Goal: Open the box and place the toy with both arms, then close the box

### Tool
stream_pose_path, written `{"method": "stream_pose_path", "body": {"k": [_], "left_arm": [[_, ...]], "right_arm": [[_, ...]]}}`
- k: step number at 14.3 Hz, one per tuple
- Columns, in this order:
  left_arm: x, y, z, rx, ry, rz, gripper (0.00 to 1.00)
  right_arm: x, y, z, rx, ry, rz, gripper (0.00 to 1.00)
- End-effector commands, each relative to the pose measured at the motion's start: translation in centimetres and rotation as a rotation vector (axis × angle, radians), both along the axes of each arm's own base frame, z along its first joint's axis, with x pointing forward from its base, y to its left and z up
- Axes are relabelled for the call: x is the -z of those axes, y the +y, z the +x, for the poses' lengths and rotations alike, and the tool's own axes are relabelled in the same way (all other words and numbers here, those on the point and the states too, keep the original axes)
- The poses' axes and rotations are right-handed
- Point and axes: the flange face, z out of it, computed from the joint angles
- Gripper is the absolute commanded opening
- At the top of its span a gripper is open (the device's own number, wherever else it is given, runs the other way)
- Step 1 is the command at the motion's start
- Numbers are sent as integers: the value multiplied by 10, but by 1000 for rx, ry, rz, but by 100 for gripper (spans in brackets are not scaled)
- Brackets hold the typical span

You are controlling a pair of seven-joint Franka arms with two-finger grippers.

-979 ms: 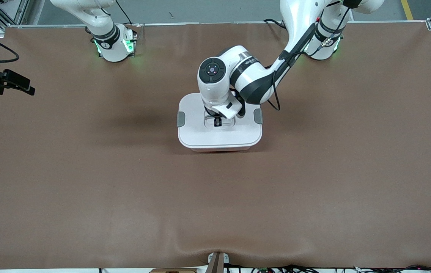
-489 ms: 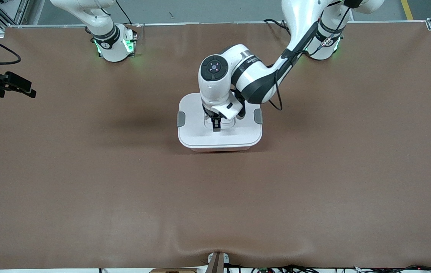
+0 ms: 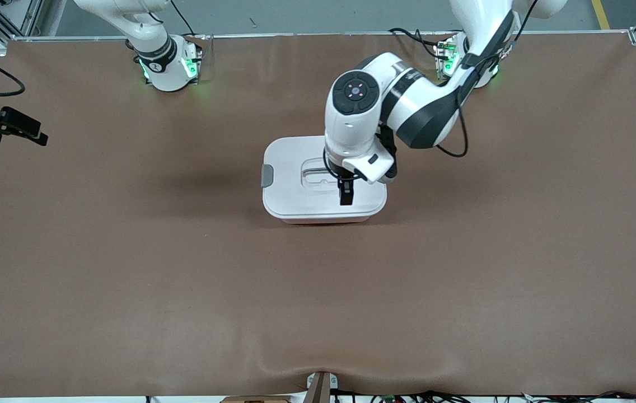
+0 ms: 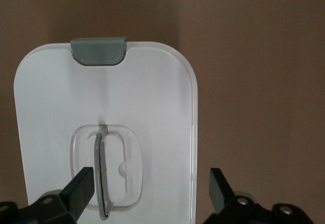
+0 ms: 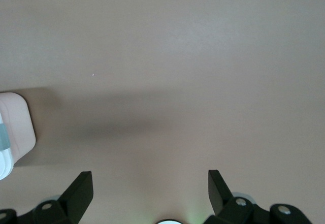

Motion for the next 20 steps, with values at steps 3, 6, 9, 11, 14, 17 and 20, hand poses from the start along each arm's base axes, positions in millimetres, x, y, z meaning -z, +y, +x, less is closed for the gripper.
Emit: {"method": "stream_pose_path", "body": {"k": [3,6,9,11,14,17,20], "left_arm": [[-34,39,10,95,-5,36,100],[-53,69,21,184,-2,41,100],[-66,96,28,294,16,57,100],[-82,121,38,357,-1,59,100],[-96,144,46,484,-23,61,100],[-111,187,60,576,-24,63,100],[-122,215,67,687,-32,61,100]], "right_arm": [[-3,-2,-1,-8,-12,-6,100],[-3,7,-1,-25,-11,-6,100],[-4,13,-1,-36,-12,-6,100],[-5,14,-1,-37,-12,-4,100],[-8,23,1,-54,-25,-4,100],[-10,24,2,-60,-29,-5,100],[-12,23,4,-71,-54,-7,100]]}}
